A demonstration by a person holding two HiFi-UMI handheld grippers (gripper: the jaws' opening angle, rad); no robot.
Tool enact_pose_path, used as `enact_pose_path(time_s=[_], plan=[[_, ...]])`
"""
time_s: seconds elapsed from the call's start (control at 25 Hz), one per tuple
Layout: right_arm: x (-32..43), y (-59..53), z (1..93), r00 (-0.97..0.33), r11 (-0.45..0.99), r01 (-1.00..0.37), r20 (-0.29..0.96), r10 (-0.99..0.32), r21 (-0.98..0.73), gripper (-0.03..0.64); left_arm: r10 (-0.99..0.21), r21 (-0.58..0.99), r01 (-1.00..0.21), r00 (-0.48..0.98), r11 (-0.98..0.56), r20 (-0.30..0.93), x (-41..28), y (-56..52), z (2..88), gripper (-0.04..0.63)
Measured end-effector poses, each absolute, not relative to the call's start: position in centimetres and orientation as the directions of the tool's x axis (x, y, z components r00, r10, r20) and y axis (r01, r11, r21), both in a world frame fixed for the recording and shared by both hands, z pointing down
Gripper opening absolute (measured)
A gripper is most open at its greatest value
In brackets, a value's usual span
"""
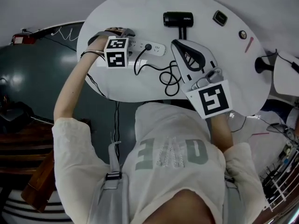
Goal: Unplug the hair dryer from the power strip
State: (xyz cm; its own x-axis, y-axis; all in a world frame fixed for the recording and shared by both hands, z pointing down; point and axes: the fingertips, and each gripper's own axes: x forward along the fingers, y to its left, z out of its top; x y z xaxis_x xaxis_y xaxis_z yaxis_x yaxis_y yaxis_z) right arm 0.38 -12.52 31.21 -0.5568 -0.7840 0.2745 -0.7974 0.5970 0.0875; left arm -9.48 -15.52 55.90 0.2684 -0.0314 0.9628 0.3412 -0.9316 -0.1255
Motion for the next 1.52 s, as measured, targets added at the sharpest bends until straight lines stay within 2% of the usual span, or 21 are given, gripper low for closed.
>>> enact_pose_path(time_s=[0.12,0.28,0.56,0.88,0.92,1.0,1.32,1.52], plan=[[0.6,-12.4,31.8,-0.548,0.592,-0.801,0.290,-0.784,0.088,0.020,0.002,-0.090,0.331,0.268,-0.939,0.963,-9.0,-15.5,56.2,0.319],[0.5,-12.4,32.3,-0.546,0.593,-0.801,0.301,-0.782,0.088,0.020,0.009,-0.083,0.364,0.245,-0.928,0.970,-8.8,-15.6,56.6,0.265],[0.2,-12.3,33.5,-0.563,0.608,-0.792,0.309,-0.766,0.063,0.020,-0.002,-0.084,0.398,0.203,-0.914,0.979,-8.7,-15.5,57.1,0.265],[-1.2,-12.4,36.1,-0.639,0.694,-0.719,0.368,-0.675,0.024,0.026,0.101,0.007,0.379,0.229,-0.925,0.968,-8.5,-15.3,57.3,0.265],[-1.5,-12.3,36.5,-0.650,0.709,-0.705,0.381,-0.657,0.020,0.036,0.106,0.014,0.377,0.224,-0.926,0.969,-8.5,-15.2,57.4,0.265],[-2.1,-12.4,37.3,-0.671,0.739,-0.674,0.408,-0.619,0.013,0.198,0.120,0.034,0.373,0.212,-0.927,0.970,-8.6,-15.2,57.5,0.265],[-2.9,-13.3,42.0,-0.648,0.852,-0.492,0.577,-0.497,0.181,0.202,0.112,0.033,0.358,0.201,-0.933,0.973,-8.3,-15.2,57.9,0.267],[-4.6,-13.2,46.2,-0.656,0.903,-0.413,0.649,-0.386,0.120,0.202,0.117,0.033,0.358,0.214,-0.933,0.970,-8.4,-15.2,57.8,0.267]])
